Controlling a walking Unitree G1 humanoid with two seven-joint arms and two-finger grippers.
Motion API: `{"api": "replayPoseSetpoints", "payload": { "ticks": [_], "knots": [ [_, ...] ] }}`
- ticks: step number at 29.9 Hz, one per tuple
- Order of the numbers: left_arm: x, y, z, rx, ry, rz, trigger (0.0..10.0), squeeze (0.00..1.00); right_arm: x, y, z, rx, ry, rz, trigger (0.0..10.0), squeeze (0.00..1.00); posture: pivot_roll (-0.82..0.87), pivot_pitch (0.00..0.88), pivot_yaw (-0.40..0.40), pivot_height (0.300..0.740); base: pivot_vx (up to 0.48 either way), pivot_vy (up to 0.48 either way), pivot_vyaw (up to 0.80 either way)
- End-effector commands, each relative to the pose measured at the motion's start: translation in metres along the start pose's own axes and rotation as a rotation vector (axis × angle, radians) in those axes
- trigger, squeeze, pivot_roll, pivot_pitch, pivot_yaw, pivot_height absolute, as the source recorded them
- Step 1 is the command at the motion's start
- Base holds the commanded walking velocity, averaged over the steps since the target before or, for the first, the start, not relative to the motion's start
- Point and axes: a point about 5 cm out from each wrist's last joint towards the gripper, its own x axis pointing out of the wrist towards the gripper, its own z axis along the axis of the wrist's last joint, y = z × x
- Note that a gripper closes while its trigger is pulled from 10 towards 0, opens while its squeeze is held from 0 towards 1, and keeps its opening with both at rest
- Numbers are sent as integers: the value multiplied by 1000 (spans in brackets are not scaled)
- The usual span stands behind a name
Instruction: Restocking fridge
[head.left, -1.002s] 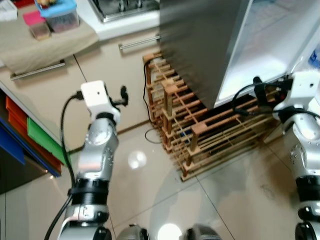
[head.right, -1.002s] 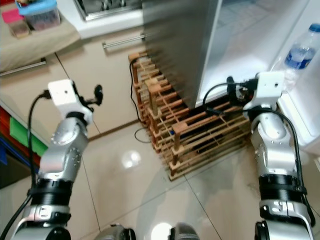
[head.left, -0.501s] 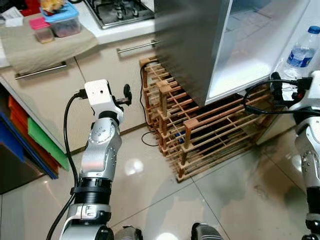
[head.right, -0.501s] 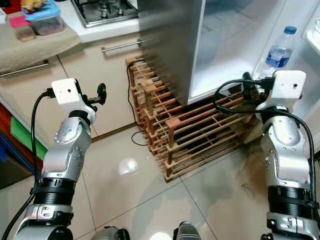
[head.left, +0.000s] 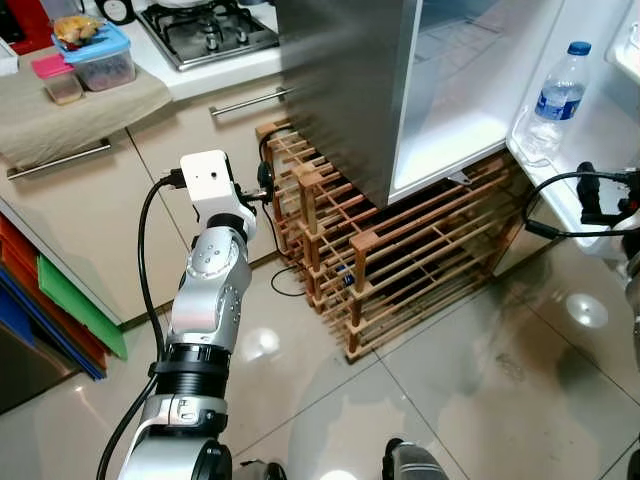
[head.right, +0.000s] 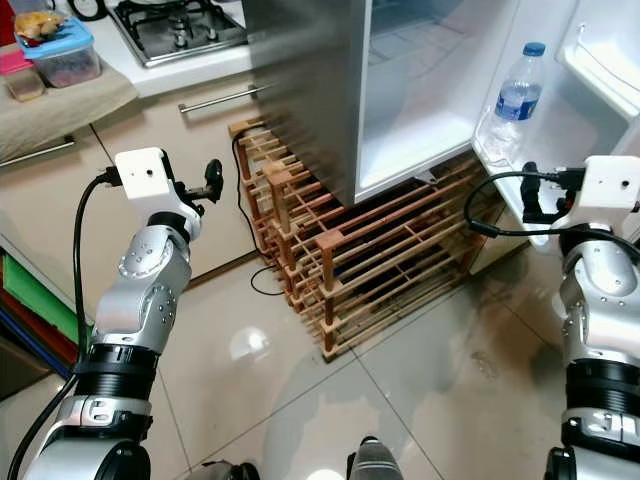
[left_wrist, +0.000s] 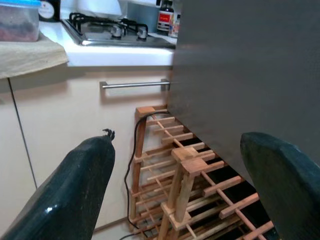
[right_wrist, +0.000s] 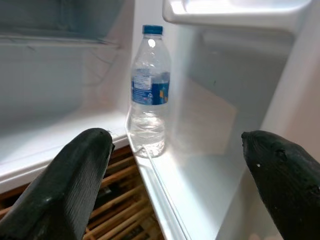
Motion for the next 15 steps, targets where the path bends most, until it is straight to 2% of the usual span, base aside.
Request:
{"api": "replayPoseSetpoints", "payload": {
  "ticks": [1, 4, 5, 8, 9, 11, 12, 13, 14, 15],
  "knots": [
    [0, 4, 2, 9, -5, 10, 10000, 0, 2, -2, -4, -11, 8, 5, 10000, 0, -179, 66, 103, 740, 0, 0, 0],
    [0, 8, 3, 14, -6, 17, 10000, 0, 3, -8, -9, -56, 30, -8, 10000, 0, -170, 71, 106, 740, 0, 0, 0],
    [0, 8, 4, 14, -6, 17, 10000, 0, 2, -16, -12, -103, 46, -39, 10000, 0, -166, 73, 107, 740, 0, 0, 0],
    [-1, 9, 4, 15, -6, 18, 10000, 0, 2, -20, -13, -135, 56, -60, 10000, 0, -163, 75, 108, 740, 0, 0, 0],
    [-1, 9, 4, 16, -5, 17, 10000, 0, -1, -34, -13, -256, 74, -138, 10000, 0, -161, 79, 111, 740, 0, 0, 0],
    [-2, 10, 3, 20, 1, 14, 10000, 0, -9, -77, 5, -522, 37, -351, 10000, 0, -162, 84, 117, 740, 0, 0, 0],
    [-2, 10, 3, 22, 3, 13, 10000, 0, -13, -90, 14, -592, 7, -418, 10000, 0, -165, 86, 120, 740, 0, 0, 0],
    [-1, 9, 3, 25, 7, 8, 10000, 0, -15, -99, 29, -564, -59, -449, 10000, 0, -168, 87, 123, 740, 0, 0, 0],
    [-1, 9, 3, 25, 7, 8, 10000, 0, -15, -99, 29, -564, -59, -449, 10000, 0, -168, 87, 123, 740, 0, 0, 0],
    [0, 8, 2, 25, 10, 4, 10000, 0, -14, -97, 33, -513, -95, -426, 10000, 0, -172, 88, 125, 740, 0, 0, 0]
  ]
}}
